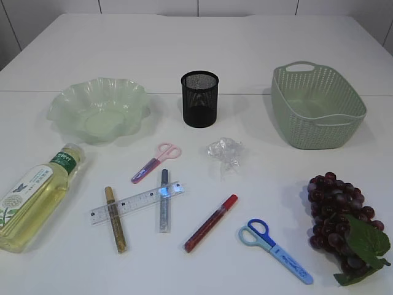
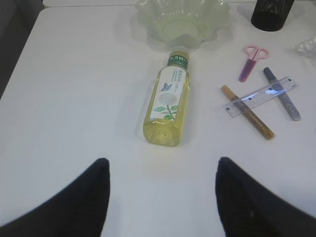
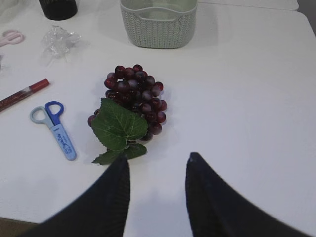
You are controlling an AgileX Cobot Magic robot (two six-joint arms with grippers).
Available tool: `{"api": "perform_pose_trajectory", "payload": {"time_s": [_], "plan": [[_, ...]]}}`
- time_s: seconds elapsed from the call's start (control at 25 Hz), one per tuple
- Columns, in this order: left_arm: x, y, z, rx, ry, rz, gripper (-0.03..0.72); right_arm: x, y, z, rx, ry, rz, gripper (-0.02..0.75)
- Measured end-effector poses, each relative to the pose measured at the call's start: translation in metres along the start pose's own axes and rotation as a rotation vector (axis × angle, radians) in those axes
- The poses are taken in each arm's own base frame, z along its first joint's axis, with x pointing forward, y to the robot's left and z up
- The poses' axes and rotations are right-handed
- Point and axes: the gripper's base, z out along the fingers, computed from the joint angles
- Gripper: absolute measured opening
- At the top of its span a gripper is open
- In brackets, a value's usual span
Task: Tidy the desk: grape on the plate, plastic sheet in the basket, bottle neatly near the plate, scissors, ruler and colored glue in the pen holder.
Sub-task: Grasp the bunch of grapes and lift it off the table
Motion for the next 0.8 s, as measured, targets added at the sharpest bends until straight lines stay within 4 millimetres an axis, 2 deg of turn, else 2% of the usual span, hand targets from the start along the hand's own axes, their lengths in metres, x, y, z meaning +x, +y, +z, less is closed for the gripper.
{"api": "perform_pose_trajectory", "payload": {"time_s": [0.8], "plan": [[0.0000, 0.0000, 0.0000, 0.000, 0.000, 0.000, 0.489, 0.0000, 0.0000, 0.0000, 0.000, 0.000, 0.000, 0.310]]}}
